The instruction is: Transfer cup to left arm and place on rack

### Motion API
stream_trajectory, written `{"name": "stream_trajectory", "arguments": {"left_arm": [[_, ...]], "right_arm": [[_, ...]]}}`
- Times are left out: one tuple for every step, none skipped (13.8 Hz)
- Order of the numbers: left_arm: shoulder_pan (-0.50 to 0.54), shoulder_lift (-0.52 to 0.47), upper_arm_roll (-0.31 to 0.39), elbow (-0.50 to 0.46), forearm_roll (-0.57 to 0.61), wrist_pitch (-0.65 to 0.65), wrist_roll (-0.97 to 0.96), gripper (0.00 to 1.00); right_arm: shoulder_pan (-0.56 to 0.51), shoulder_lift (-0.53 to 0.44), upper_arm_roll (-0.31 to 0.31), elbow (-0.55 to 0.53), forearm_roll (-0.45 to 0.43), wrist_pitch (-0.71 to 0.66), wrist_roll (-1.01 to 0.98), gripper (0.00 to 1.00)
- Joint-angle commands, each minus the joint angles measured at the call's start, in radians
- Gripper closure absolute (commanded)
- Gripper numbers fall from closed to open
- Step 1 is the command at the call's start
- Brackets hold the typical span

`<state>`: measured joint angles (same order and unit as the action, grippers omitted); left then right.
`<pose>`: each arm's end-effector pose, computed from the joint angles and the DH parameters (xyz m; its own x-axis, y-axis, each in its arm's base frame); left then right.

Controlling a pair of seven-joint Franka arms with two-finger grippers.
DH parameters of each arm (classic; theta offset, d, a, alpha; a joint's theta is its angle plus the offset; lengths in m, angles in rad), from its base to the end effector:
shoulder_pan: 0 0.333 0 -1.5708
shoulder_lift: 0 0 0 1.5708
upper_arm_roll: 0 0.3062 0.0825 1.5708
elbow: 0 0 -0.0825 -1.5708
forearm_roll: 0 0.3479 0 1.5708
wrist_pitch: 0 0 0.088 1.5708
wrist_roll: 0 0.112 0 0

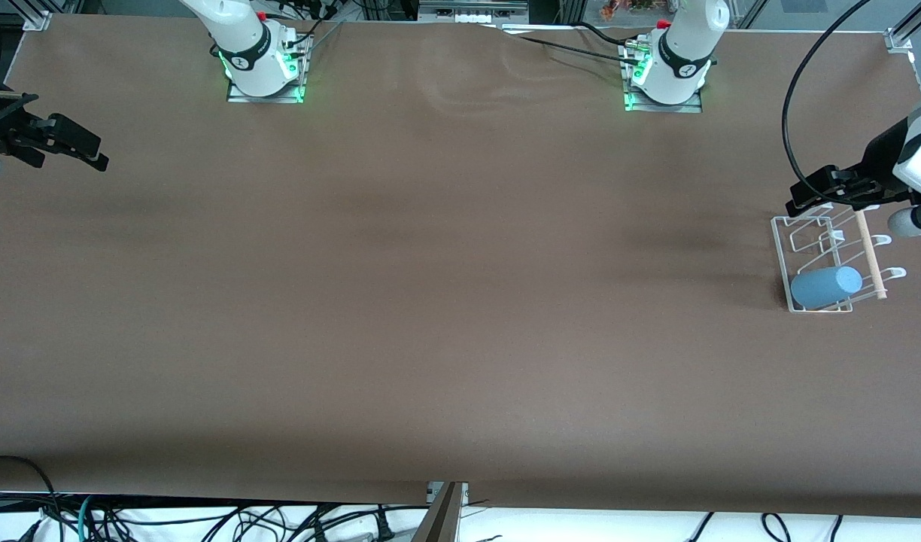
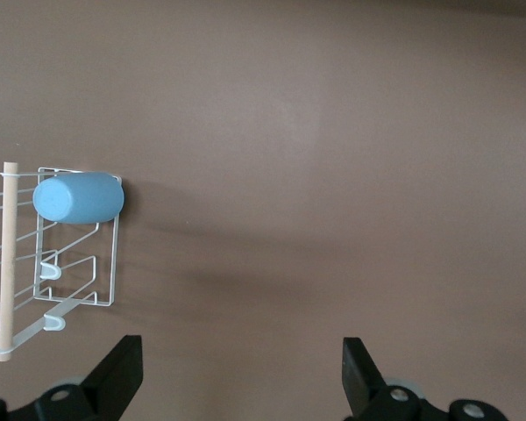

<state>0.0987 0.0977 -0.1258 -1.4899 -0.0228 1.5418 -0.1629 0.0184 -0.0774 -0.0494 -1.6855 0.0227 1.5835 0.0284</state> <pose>0.5436 -0.0139 0.5909 0.9896 0.1347 -0.0501 0.1362 -0.9903 0.0273 0.4944 -0.0138 0.6000 0.9979 -0.0594 -0.0254 -0.0600 -0.9979 -0.0258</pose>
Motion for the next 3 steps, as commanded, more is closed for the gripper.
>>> {"name": "stream_trajectory", "arguments": {"left_arm": [[0.007, 0.023, 0.018, 0.013, -0.019, -0.017, 0.046, 0.00], [0.007, 0.027, 0.018, 0.017, -0.019, -0.020, 0.045, 0.00], [0.006, 0.027, 0.017, 0.017, -0.019, -0.020, 0.045, 0.00]], "right_arm": [[0.003, -0.005, 0.000, 0.010, 0.002, -0.008, 0.008, 0.00], [0.003, -0.004, 0.000, 0.010, 0.000, -0.008, 0.008, 0.00], [0.005, -0.002, 0.000, 0.010, -0.004, -0.008, 0.007, 0.00]]}}
